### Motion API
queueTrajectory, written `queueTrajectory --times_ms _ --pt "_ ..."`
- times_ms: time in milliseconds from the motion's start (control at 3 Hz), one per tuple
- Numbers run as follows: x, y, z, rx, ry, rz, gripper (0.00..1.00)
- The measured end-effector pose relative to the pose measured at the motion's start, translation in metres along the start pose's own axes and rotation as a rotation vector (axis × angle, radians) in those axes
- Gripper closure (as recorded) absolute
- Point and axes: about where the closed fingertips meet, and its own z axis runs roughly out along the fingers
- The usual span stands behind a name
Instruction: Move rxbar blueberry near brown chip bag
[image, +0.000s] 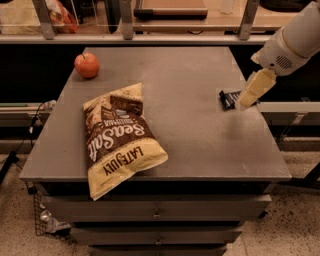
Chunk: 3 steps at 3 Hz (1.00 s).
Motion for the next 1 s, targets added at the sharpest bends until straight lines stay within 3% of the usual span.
queueTrajectory --times_ms 667,1000 --pt "0.024 -0.044 0.054 -0.035 -0.074 0.078 0.0" --pt "0.036 -0.053 0.066 -0.041 -0.092 0.099 0.14"
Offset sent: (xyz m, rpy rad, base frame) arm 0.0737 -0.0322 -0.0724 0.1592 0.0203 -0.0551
